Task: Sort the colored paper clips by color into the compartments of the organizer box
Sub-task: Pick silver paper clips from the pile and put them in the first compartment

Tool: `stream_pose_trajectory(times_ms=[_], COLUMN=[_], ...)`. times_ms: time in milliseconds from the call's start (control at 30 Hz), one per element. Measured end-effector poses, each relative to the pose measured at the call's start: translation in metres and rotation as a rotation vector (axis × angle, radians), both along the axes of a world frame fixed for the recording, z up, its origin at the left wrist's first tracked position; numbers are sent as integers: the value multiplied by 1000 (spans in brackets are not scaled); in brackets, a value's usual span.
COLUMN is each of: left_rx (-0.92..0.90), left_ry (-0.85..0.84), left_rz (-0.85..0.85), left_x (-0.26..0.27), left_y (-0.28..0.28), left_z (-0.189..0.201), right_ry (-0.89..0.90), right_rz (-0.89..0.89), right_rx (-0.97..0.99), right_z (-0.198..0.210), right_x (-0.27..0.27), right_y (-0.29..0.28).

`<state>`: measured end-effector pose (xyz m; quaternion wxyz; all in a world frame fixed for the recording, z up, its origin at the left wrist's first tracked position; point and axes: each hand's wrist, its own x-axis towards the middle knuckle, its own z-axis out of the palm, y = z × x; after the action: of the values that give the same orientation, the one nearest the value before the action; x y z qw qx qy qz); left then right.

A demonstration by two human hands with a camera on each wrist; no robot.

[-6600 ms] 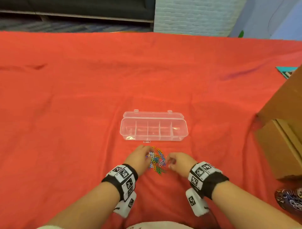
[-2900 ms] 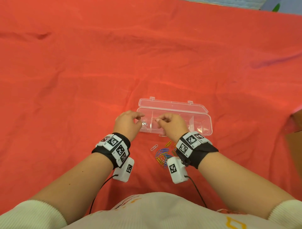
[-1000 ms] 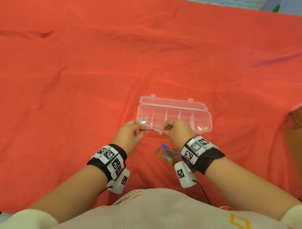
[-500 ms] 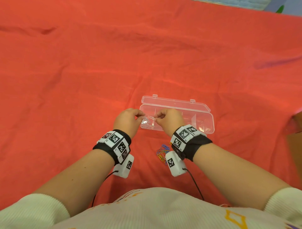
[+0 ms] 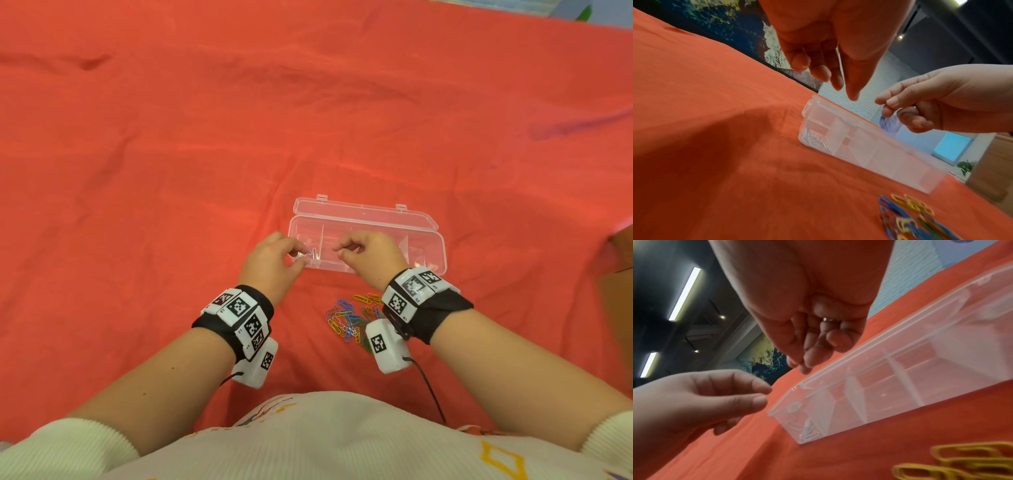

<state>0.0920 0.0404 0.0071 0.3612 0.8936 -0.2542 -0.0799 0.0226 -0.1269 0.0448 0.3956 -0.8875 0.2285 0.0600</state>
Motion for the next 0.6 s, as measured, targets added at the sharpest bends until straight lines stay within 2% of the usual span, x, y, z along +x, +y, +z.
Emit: stream_pose_trajectory(times_ms=[100,400,600], left_rx=[30,307,441], left_ry=[40,193,206], left_rz=[-106,-500,-510], left_x=[-15,-54,-64], left_y=[1,-11,-14], left_z=[-7,-31,-42], right_ry=[45,319,329], right_rz=[34,205,155], right_rx=[0,-24,-48], right_z=[-1,-42,-61], right_x=[-21,-76,-84], right_y=[-10,-13,5])
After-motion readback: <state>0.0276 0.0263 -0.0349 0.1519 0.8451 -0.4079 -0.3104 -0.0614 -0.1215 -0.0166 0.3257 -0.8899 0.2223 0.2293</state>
